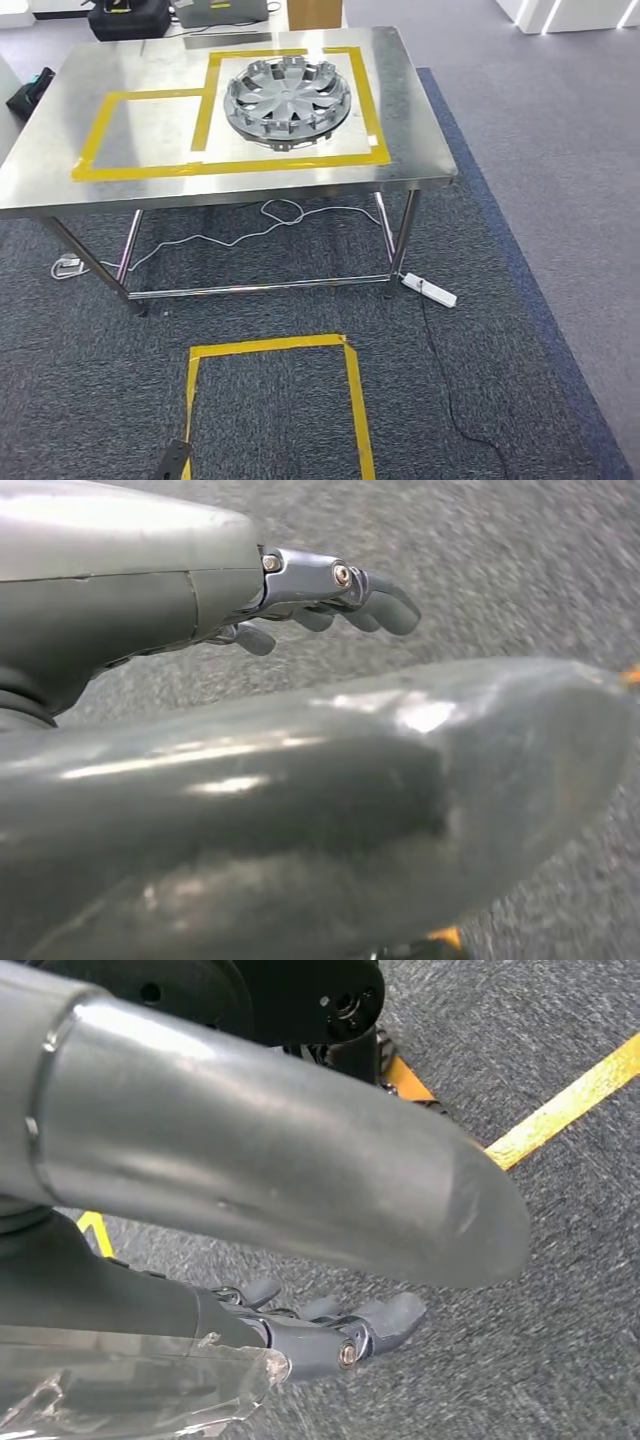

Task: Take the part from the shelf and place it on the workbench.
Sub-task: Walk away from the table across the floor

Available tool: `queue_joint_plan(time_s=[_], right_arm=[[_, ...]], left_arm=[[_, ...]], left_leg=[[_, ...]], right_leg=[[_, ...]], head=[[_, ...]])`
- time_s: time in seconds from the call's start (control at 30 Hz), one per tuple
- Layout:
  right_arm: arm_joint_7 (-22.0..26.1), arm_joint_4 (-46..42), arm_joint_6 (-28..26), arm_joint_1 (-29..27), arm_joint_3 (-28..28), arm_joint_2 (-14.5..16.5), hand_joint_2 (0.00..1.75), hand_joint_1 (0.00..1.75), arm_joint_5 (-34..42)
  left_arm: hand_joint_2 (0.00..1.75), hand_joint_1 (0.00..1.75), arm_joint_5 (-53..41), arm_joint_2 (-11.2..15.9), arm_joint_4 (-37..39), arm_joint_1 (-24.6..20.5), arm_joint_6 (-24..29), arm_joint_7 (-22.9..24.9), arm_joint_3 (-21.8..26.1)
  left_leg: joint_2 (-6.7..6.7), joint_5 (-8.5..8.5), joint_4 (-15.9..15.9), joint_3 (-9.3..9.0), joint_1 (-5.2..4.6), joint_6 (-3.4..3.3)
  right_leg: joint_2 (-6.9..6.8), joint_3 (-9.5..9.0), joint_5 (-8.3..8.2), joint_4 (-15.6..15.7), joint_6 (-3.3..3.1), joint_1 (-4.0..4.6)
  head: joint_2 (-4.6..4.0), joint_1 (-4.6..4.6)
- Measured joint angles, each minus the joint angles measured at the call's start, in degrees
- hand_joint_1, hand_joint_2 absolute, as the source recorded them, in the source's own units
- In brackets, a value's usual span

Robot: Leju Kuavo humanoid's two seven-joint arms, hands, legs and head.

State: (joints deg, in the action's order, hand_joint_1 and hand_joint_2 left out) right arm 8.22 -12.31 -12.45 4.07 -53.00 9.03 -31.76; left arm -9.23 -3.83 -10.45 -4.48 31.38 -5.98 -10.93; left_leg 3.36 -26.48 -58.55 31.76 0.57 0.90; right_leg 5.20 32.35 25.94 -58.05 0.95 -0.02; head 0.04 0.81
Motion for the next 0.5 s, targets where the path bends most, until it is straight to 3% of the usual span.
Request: queue_joint_plan(time_s=[0.03,0.07,0.1,0.13,0.17,0.23,0.3,0.33,0.37,0.4,0.47,0.5], right_arm=[[-0.2,0.0,0.1,0.0,0.1,0.0,0.0,0.0,-0.2],[-0.3,0.0,0.2,0.0,0.2,0.0,0.0,0.0,-0.4],[-0.5,0.0,0.3,-0.2,0.3,0.0,0.0,0.0,-0.6],[-0.6,0.1,0.3,-0.3,0.4,0.0,0.0,0.0,-0.7],[-0.6,0.1,0.3,-0.4,0.5,0.1,0.0,0.0,-0.8],[-0.7,0.1,0.4,-0.2,0.7,0.1,0.0,0.0,-1.0],[-0.7,0.1,0.5,-0.1,0.9,0.2,0.0,0.0,-1.0],[-0.7,0.1,0.5,-0.2,0.9,0.3,0.0,0.0,-1.1],[-0.7,0.2,0.6,-0.2,0.9,0.3,0.0,0.0,-1.2],[-0.7,0.2,0.7,-0.3,1.0,0.3,0.0,0.0,-1.3],[-0.6,0.2,1.2,-0.1,1.2,0.3,0.0,0.0,-1.6],[-0.5,0.2,1.5,0.1,1.3,0.4,0.0,0.0,-1.8]], left_arm=[[0.0,0.0,-0.2,0.0,0.0,0.0,-0.4,0.1,-0.1],[0.0,0.0,-0.4,0.0,0.0,0.1,-0.8,0.3,-0.3],[0.0,0.0,-0.5,-0.1,0.0,0.1,-0.9,0.4,-0.4],[0.0,0.0,-0.6,-0.2,0.0,0.2,-1.0,0.5,-0.6],[0.0,0.0,-0.6,-0.3,0.0,0.3,-1.1,0.6,-0.7],[0.0,0.0,-0.7,-0.2,0.0,0.5,-1.1,0.6,-0.9],[0.0,0.0,-0.8,-0.3,0.0,0.8,-1.2,0.6,-1.0],[0.0,0.0,-0.9,-0.3,0.0,0.8,-1.2,0.7,-1.0],[0.0,0.0,-1.0,-0.3,0.0,0.8,-1.2,0.7,-1.0],[0.0,0.0,-1.3,-0.3,0.0,0.8,-1.3,0.8,-1.1],[0.0,0.0,-1.9,-0.3,0.0,0.8,-1.6,0.8,-1.4],[0.0,0.0,-2.2,-0.4,0.0,0.8,-1.7,0.8,-1.6]], left_leg=[[0.71,0.03,1.3,-0.48,0.07,-0.15],[0.59,-0.11,1.7,-0.54,0.05,-0.36],[0.05,0.01,1.6,-0.43,0.06,-0.65],[-0.52,0.13,1.8,-0.42,0.1,-0.99],[-1.14,0.25,1.9,-0.42,0.16,-1.38],[-2.62,0.29,2.0,-0.4,0.09,-1.91],[-4.23,0.22,2.0,-0.38,-0.08,-2.11],[-4.96,0.2,2.0,-0.4,-0.11,-2.13],[-5.61,0.19,1.9,-0.43,-0.12,-2.11],[-6.21,0.15,1.9,-0.5,-0.12,-2.06],[-7.29,-0.02,1.9,-0.77,-0.33,-1.72],[-7.78,-0.1,1.9,-0.91,-0.49,-1.45]], right_leg=[[0.56,0.35,-0.11,-0.1,0.33,0.01],[1.08,0.68,-0.26,-0.1,0.7,-0.02],[1.46,1.0,-0.41,-0.1,1.03,-0.16],[1.01,1.35,-0.23,-0.4,1.35,-0.15],[-0.13,2.11,0.57,-1.6,1.65,-0.12],[-3.26,5.01,3.89,-7.6,2.17,-0.07],[-4.61,8.27,6.95,-14.8,2.57,-0.24],[-4.81,8.78,7.12,-16.3,2.7,-0.32],[-4.97,8.07,6.15,-15.3,2.77,-0.38],[-5.37,6.23,4.4,-12.2,2.76,-0.43],[-7.8,1.65,1.44,-4.0,2.49,-0.3],[-8.74,0.15,0.8,-1.3,2.17,-0.15]], head=[[0.0,0.0],[0.0,-0.02],[0.0,-0.01],[0.0,-0.02],[0.0,-0.25],[0.0,-0.68],[0.0,-0.84],[0.0,-0.84],[0.0,-0.84],[0.0,-0.85],[0.0,-0.86],[0.0,-0.75]])
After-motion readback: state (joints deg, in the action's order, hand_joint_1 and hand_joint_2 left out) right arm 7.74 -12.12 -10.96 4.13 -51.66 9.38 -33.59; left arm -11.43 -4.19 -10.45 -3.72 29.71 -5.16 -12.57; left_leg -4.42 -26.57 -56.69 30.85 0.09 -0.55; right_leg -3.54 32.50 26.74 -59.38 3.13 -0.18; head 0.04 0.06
